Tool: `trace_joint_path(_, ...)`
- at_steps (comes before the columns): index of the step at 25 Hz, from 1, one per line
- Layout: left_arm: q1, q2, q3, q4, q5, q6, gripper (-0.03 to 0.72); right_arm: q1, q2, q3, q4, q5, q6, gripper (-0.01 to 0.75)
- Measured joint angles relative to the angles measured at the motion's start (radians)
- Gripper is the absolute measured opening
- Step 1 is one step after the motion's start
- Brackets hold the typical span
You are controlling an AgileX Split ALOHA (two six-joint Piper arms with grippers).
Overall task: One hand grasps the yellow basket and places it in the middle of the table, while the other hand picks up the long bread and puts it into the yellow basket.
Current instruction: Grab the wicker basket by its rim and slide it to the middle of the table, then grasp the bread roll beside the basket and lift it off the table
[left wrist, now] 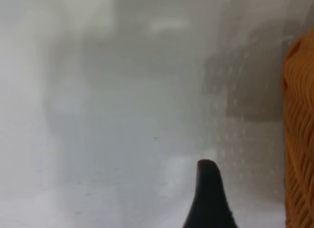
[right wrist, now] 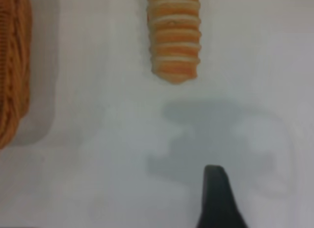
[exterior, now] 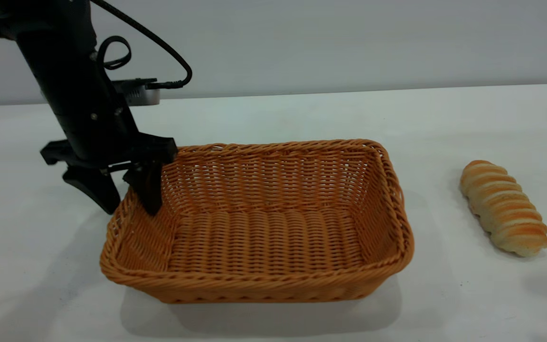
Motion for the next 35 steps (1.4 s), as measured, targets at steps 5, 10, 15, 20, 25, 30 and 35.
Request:
trace_joint_path(5, 0.0, -0.068, 0.0, 0.07, 0.003, 0.0, 0.594, 0.0, 0.16, -0.054, -0.003, -0.068, 0.0, 0.603)
trace_joint_path(10, 0.0, -0.151, 0.0, 0.076, 0.013, 0.0, 0.58, 0.0, 0.339, -0.136, -0.01, -0.105, 0.0, 0.6)
trace_joint_path(15, 0.0, -0.234, 0.0, 0.076, 0.027, 0.0, 0.581, 0.0, 0.506, -0.243, -0.038, -0.102, 0.0, 0.59)
trace_joint_path(20, 0.0, -0.301, 0.0, 0.076, 0.044, 0.0, 0.581, 0.0, 0.677, -0.354, -0.042, -0.068, -0.004, 0.59)
trace_joint_path(25, 0.0, -0.363, 0.0, 0.056, 0.066, 0.0, 0.581, 0.0, 0.814, -0.442, -0.047, -0.059, -0.013, 0.589)
trace_joint_path(30, 0.0, -0.414, 0.0, 0.05, 0.094, 0.0, 0.581, 0.0, 0.904, -0.499, -0.048, -0.065, -0.032, 0.589)
trace_joint_path(35, 0.0, -0.438, 0.0, 0.039, 0.119, 0.0, 0.581, 0.0, 0.967, -0.539, -0.048, -0.086, -0.037, 0.589)
